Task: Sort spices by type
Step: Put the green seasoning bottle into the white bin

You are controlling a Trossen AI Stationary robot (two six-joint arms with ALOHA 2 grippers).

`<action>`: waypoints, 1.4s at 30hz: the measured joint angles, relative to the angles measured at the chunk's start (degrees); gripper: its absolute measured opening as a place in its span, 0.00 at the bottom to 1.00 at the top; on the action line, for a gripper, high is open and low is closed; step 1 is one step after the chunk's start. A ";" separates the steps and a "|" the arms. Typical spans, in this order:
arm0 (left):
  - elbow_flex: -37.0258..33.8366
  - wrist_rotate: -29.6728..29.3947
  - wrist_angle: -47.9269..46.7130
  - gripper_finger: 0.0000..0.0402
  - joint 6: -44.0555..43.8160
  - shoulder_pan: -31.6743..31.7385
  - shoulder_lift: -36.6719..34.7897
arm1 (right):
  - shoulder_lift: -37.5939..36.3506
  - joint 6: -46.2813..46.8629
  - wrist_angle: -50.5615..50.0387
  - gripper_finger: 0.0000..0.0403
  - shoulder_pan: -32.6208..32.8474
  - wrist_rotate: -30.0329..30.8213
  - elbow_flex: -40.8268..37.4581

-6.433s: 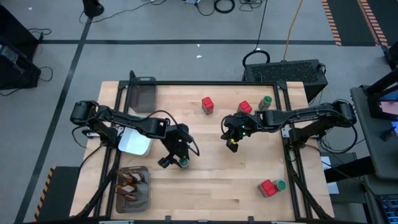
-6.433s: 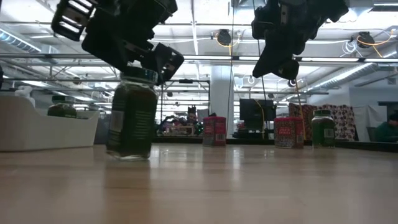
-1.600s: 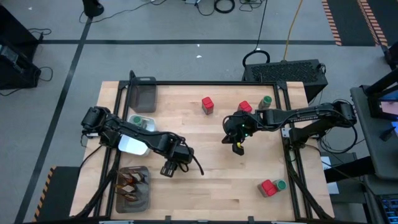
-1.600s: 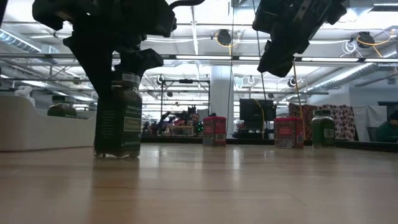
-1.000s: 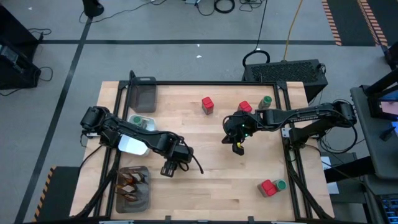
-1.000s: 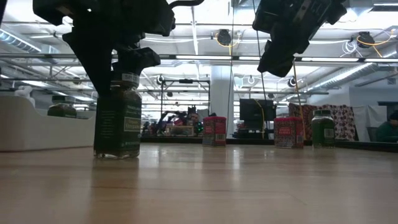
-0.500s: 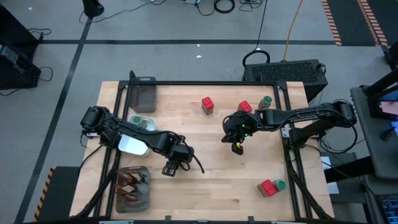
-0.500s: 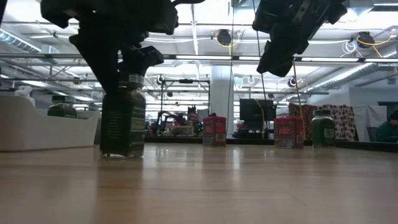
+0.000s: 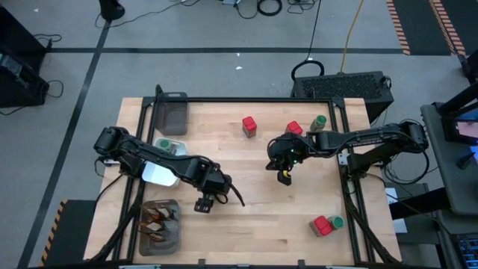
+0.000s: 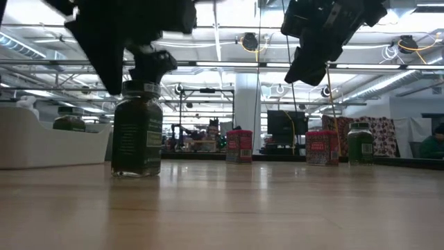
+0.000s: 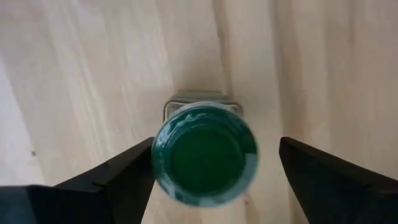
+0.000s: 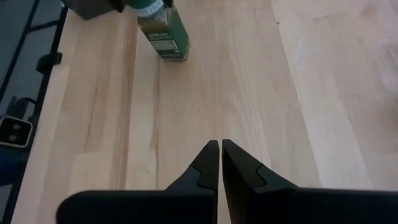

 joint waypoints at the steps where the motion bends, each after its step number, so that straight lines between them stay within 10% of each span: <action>1: 0.06 -0.03 0.16 0.84 -0.02 0.00 -0.80 | 0.00 0.31 0.39 0.00 0.01 0.00 0.00; 14: 1.73 -5.83 -0.46 0.84 -7.28 0.00 -11.53 | 0.00 0.90 5.03 0.00 0.64 -1.05 0.02; 27: 1.30 -4.06 -2.60 0.84 -74.42 0.17 -10.06 | 0.00 0.38 5.05 0.00 2.38 -0.35 0.02; 42: 1.11 -6.55 -4.72 0.84 -81.02 -1.07 -4.95 | 0.00 -2.31 4.59 0.00 2.38 -0.42 0.02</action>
